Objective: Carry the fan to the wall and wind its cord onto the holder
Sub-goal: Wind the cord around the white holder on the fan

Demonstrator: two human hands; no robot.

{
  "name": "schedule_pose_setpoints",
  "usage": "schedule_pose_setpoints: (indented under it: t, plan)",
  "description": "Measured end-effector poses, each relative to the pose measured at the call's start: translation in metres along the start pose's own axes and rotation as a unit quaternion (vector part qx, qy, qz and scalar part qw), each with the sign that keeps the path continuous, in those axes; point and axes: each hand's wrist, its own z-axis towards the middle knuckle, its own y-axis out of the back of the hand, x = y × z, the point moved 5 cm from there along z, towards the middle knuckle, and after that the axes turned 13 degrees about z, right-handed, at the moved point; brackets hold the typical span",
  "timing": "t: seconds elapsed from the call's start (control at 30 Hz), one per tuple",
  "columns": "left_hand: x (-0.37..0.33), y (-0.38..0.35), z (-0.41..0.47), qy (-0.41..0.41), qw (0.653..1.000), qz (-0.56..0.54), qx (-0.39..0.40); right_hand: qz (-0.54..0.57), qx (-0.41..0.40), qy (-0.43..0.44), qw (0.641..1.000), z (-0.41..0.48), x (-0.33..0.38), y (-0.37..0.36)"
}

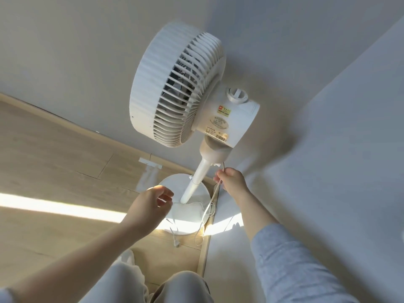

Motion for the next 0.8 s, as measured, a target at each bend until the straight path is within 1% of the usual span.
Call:
schedule_pose_setpoints:
  t: [0.17, 0.23, 0.3, 0.37, 0.43, 0.57, 0.7, 0.8]
  plan:
    - [-0.007, -0.014, 0.008, 0.007, 0.999, -0.036, 0.020, 0.117, -0.010, -0.013, 0.993, -0.021, -0.003, 0.020]
    - [-0.011, -0.025, 0.009, 0.026, 0.996, -0.079, 0.024, 0.190, 0.003, -0.026, 0.981, -0.035, 0.001, 0.026]
    - [-0.018, -0.041, 0.007, 0.043, 0.990, -0.128, 0.041, 0.236, 0.027, -0.040, 0.970, -0.049, 0.007, 0.029]
    - [-0.027, -0.057, 0.002, 0.055, 0.983, -0.163, 0.068, 0.256, 0.033, -0.045, 0.965, -0.060, 0.008, 0.034]
    - [-0.036, -0.070, -0.002, 0.055, 0.978, -0.181, 0.093, 0.250, 0.020, -0.033, 0.967, -0.069, 0.011, 0.042]
    - [-0.048, -0.082, -0.009, 0.051, 0.975, -0.177, 0.121, 0.268, 0.003, -0.014, 0.963, -0.087, 0.025, 0.054]
    - [-0.060, -0.079, -0.017, 0.020, 0.977, -0.169, 0.127, 0.324, 0.021, -0.007, 0.946, -0.104, 0.048, 0.056]
    - [-0.070, -0.071, -0.020, 0.001, 0.978, -0.167, 0.123, 0.355, 0.031, 0.022, 0.934, -0.114, 0.070, 0.058]
